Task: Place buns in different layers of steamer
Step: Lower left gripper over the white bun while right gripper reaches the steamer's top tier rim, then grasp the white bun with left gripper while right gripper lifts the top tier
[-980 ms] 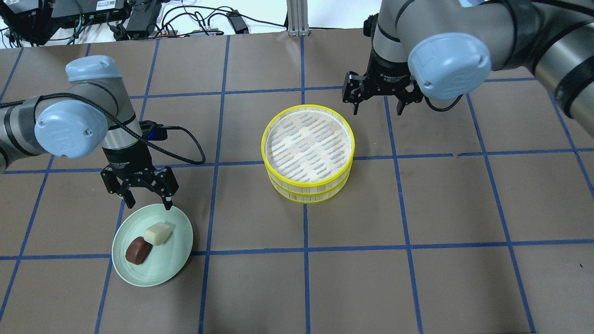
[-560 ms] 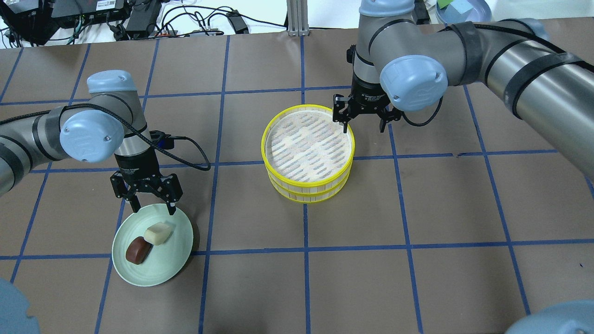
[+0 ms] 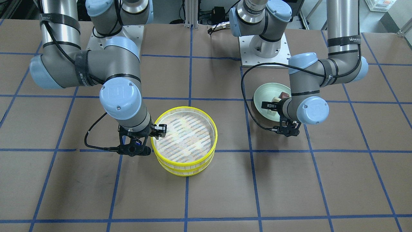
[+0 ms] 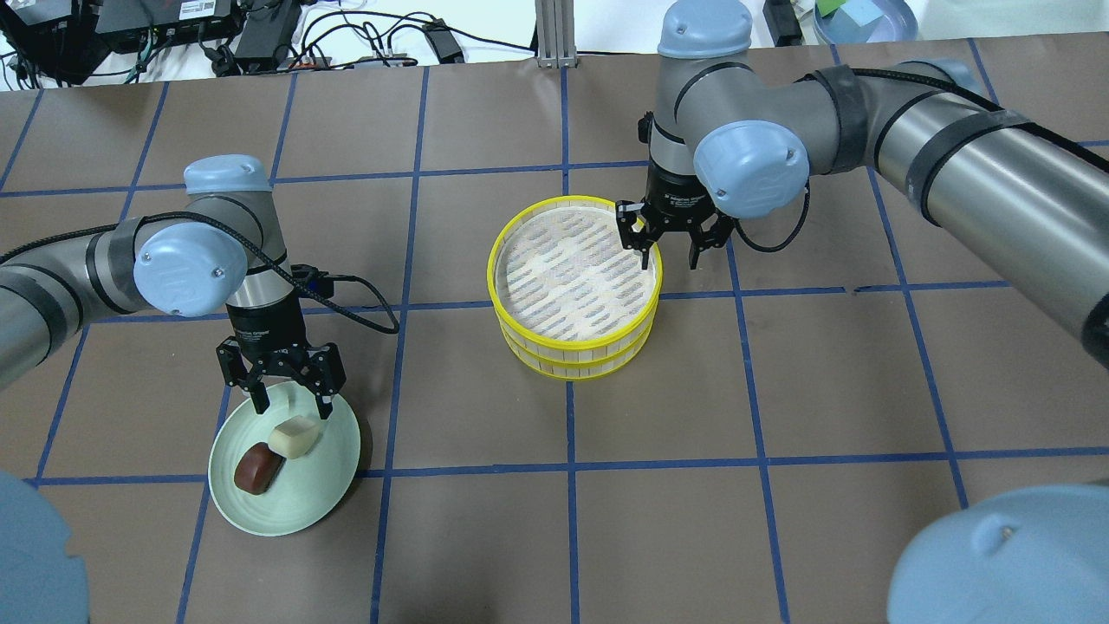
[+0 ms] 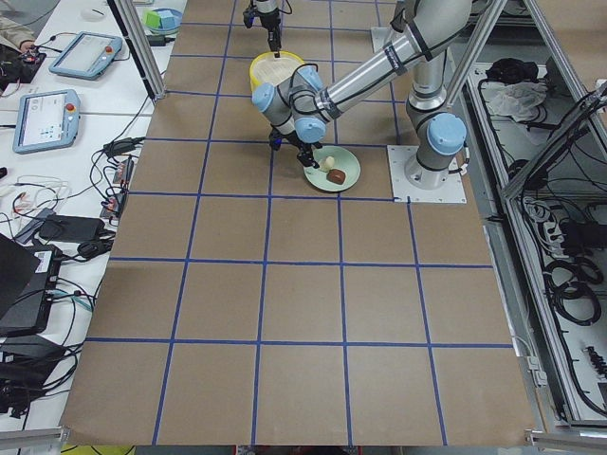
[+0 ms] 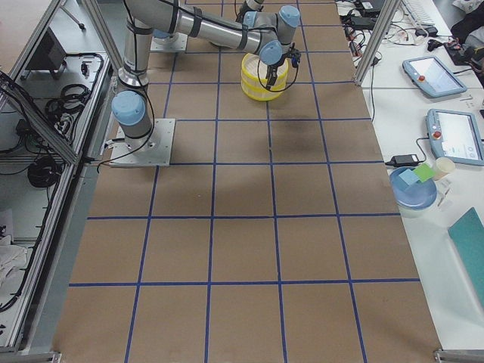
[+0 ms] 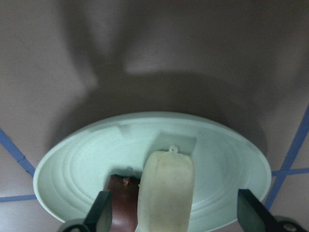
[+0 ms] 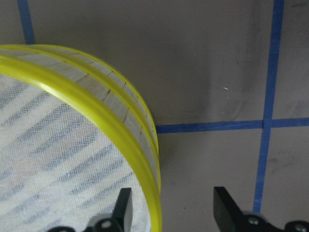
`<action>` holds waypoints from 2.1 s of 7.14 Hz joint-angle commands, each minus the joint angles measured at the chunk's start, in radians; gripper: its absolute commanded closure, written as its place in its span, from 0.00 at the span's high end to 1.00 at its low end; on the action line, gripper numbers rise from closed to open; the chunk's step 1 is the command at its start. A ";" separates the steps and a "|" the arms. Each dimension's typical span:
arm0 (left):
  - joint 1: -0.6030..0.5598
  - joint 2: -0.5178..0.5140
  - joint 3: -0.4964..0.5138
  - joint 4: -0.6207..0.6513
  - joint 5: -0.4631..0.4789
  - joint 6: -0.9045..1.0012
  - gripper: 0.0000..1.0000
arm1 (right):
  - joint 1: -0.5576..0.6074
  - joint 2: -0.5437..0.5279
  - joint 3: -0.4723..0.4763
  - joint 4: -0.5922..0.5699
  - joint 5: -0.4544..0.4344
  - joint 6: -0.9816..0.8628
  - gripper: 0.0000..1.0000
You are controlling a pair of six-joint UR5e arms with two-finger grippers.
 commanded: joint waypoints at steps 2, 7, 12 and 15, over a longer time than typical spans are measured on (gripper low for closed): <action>0.000 -0.011 -0.019 0.000 0.009 0.018 0.92 | 0.000 -0.004 0.001 0.011 0.008 0.000 0.06; 0.000 -0.042 -0.019 0.000 0.030 0.016 0.74 | -0.003 -0.157 -0.004 0.151 -0.005 -0.014 0.00; -0.002 -0.007 0.029 -0.011 -0.015 0.019 0.00 | -0.144 -0.446 -0.019 0.343 -0.045 -0.045 0.00; -0.002 0.071 0.192 -0.162 -0.035 0.016 0.00 | -0.144 -0.468 -0.016 0.345 -0.101 -0.072 0.00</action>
